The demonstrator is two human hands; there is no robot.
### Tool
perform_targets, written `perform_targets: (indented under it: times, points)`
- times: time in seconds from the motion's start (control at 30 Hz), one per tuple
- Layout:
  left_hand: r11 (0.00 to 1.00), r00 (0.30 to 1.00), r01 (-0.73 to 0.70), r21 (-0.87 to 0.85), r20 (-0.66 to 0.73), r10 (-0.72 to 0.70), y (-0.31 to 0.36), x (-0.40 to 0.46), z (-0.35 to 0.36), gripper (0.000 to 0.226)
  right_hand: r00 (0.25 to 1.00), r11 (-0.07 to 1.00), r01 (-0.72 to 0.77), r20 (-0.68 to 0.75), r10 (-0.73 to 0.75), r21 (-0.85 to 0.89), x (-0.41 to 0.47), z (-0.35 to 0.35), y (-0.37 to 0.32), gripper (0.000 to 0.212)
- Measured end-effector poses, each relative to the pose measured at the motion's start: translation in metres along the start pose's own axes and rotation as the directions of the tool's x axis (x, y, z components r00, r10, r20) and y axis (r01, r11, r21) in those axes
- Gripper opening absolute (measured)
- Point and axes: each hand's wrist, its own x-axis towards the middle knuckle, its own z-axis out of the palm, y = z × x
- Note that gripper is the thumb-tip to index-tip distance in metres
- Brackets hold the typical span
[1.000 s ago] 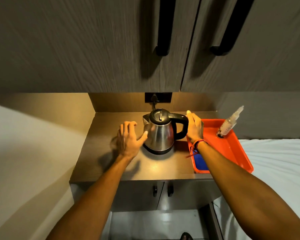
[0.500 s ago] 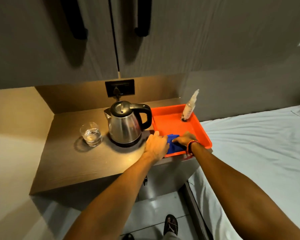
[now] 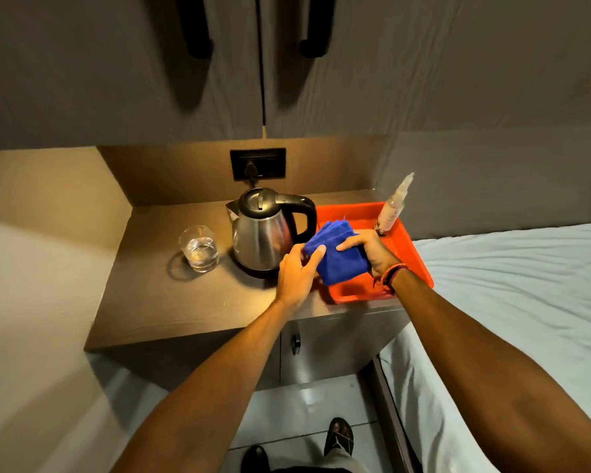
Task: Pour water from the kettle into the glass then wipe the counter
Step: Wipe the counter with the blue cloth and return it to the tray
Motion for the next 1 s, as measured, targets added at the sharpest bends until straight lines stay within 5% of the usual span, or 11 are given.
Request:
perform_targets:
  times: [0.13,0.23,0.33,0.47,0.57,0.67,0.8,0.9,1.0]
  points:
    - [0.98,0.992,0.064,-0.187,-0.097,-0.083,-0.018,-0.011,-0.036,0.038,0.991,0.999,-0.041,0.129,0.041,-0.006,-0.002,0.049,0.017,0.037]
    - [0.994,0.97,0.107,0.011,-0.221,-0.102,-0.045,-0.021,-0.077,0.034,0.992,0.971,-0.007,0.117,0.036,-0.238,-0.004,0.098,0.039,0.031]
    - [0.901,0.935,0.242,0.36,-0.336,-0.117,-0.07,-0.033,-0.123,0.041,0.985,0.81,0.14,0.161,-0.057,-0.57,-0.006,0.153,0.057,0.024]
    - [0.741,0.881,0.38,0.554,-0.46,-0.109,-0.088,-0.043,-0.163,0.049,0.965,0.633,0.263,0.188,-0.184,-0.728,-0.011,0.219,0.077,0.031]
    - [0.627,0.881,0.398,0.669,-0.469,-0.059,-0.096,-0.041,-0.182,0.058,0.894,0.308,0.343,0.207,-0.398,-0.888,-0.014,0.246,0.091,0.038]
    - [0.74,0.856,0.38,0.555,-0.514,-0.054,-0.093,-0.025,-0.207,0.06,0.798,0.185,0.462,0.315,-0.515,-0.867,-0.013,0.257,0.105,0.045]
    - [0.822,0.881,0.343,0.455,-0.46,-0.113,-0.075,0.011,-0.231,0.09,0.82,0.14,0.541,0.483,-0.307,-0.829,-0.012,0.25,0.136,0.069]
    - [0.931,0.908,0.28,0.235,-0.38,-0.177,-0.059,0.04,-0.228,0.118,0.813,0.114,0.55,0.499,-0.299,-0.828,-0.009,0.249,0.143,0.073]
    - [0.956,0.92,0.254,0.149,-0.341,-0.192,-0.052,0.063,-0.215,0.117,0.815,0.097,0.536,0.485,-0.317,-0.838,-0.007,0.251,0.142,0.076]
